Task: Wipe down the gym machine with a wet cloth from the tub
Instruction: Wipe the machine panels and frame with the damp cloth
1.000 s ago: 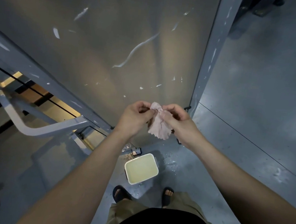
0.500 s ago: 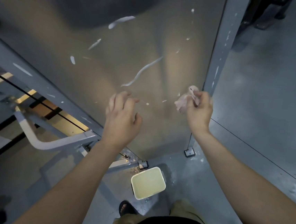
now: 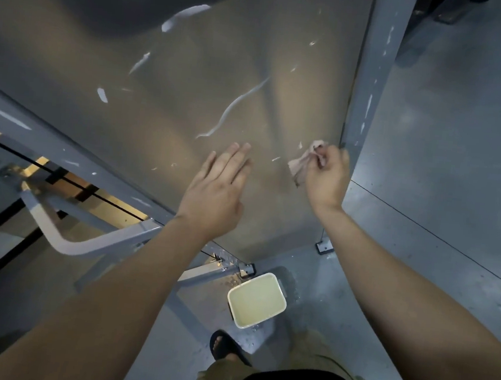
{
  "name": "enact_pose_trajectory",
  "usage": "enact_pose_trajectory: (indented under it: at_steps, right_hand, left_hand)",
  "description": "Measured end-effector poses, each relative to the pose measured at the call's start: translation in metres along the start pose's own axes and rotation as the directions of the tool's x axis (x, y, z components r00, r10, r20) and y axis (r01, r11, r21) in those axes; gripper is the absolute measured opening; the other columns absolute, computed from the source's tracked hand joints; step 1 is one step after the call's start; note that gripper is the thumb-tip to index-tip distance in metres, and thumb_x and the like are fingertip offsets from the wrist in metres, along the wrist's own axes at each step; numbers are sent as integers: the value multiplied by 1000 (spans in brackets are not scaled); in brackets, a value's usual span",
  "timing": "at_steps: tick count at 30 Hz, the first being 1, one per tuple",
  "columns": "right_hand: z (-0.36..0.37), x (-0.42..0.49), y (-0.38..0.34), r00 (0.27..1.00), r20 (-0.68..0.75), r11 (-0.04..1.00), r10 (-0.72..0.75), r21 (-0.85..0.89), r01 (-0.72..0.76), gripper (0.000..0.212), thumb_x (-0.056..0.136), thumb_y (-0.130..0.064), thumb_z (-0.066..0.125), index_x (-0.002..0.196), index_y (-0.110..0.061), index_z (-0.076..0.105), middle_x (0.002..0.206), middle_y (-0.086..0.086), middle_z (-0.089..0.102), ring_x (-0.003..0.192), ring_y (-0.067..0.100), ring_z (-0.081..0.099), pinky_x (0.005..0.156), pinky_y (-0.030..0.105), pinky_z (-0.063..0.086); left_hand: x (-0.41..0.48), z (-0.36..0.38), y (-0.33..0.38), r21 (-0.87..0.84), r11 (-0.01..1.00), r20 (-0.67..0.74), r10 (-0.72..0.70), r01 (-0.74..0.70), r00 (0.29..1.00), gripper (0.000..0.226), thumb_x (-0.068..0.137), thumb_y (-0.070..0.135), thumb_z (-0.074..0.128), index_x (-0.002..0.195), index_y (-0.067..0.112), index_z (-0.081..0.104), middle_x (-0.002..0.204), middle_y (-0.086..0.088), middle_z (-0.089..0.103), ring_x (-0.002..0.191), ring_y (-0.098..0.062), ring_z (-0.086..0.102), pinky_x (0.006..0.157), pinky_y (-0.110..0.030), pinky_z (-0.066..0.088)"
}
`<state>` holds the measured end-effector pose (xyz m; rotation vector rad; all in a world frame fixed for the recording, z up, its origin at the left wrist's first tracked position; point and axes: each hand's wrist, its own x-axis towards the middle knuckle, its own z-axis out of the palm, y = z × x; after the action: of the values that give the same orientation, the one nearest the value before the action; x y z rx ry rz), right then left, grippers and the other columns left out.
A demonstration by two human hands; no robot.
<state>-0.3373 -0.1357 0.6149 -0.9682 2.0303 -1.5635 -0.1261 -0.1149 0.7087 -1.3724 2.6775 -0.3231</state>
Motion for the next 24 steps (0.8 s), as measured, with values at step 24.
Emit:
enact_pose_trajectory:
  at_steps: [24]
  right_hand:
    - [15,-22,-1,908,231,929,-349,-38,367,17,88,0,61,98,-10,71,100,5,52,79,8,61,75,20,49]
  left_hand:
    - [4,18,-5,220,974,68,-72,56,995,85,91,34,41,164,14,2,167,5,-26,156,-13,-16,128,-43,1]
